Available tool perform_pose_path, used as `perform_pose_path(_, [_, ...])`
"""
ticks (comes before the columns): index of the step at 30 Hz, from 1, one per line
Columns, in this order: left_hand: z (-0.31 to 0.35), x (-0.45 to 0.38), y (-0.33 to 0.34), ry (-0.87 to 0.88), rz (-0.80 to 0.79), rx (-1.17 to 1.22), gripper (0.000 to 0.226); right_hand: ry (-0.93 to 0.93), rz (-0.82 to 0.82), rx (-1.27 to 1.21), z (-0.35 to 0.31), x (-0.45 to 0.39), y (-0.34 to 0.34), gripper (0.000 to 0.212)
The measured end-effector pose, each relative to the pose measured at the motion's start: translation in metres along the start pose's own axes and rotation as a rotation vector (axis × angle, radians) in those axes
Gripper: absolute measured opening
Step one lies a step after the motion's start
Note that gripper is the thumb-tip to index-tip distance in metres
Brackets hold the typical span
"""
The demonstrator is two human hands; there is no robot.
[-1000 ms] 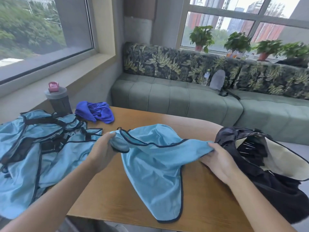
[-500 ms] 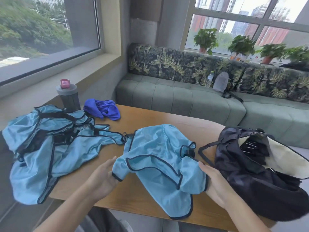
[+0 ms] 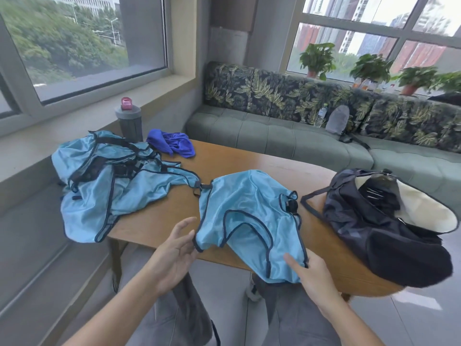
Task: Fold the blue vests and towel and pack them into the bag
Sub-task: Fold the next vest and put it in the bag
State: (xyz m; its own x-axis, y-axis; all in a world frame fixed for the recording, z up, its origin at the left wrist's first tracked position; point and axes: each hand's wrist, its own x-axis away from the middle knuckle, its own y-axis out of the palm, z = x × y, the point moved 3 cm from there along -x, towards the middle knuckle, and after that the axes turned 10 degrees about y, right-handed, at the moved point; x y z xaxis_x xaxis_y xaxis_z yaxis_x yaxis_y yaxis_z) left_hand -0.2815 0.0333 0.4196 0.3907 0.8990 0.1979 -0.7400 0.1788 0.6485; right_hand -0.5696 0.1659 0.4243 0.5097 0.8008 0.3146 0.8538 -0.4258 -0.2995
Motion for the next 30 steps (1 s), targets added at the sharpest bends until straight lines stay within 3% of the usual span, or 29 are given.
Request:
perform_pose_path(4, [0.012, 0.024, 0.012, 0.076, -0.165, -0.103, 0.033, 0.006, 0.108, -0.189, 0.012, 0.011, -0.009, 0.02])
perform_pose_path(8, [0.029, 0.043, 0.028, 0.105, -0.186, -0.115, 0.028, 0.061, 0.098, -0.476, 0.003, 0.02, -0.024, 0.043])
perform_pose_path(10, [0.037, 0.051, 0.041, 0.081, -0.252, -0.233, 0.032, 0.016, 0.078, -0.539, -0.022, 0.027, -0.034, 0.053])
perform_pose_path(15, [0.098, 0.078, 0.112, 0.213, -0.398, -0.484, 0.036, -0.211, 0.03, -0.415, -0.131, 0.064, -0.07, 0.034])
perform_pose_path(18, [0.172, 0.085, 0.165, 0.427, -0.408, -0.44, 0.038, -0.316, -0.051, -0.359, -0.204, 0.094, -0.092, 0.027])
perform_pose_path(22, [0.243, 0.095, 0.207, 0.623, -0.402, -0.281, 0.032, -0.515, -0.094, -0.337, -0.276, 0.137, -0.133, 0.039])
perform_pose_path(26, [0.229, 0.11, 0.22, 0.547, -0.53, -0.492, 0.02, -0.525, -0.096, -0.259, -0.29, 0.151, -0.161, 0.048])
perform_pose_path(30, [0.242, 0.11, 0.223, 0.538, -0.562, -0.552, 0.028, -0.527, -0.063, -0.23, -0.29, 0.163, -0.184, 0.051])
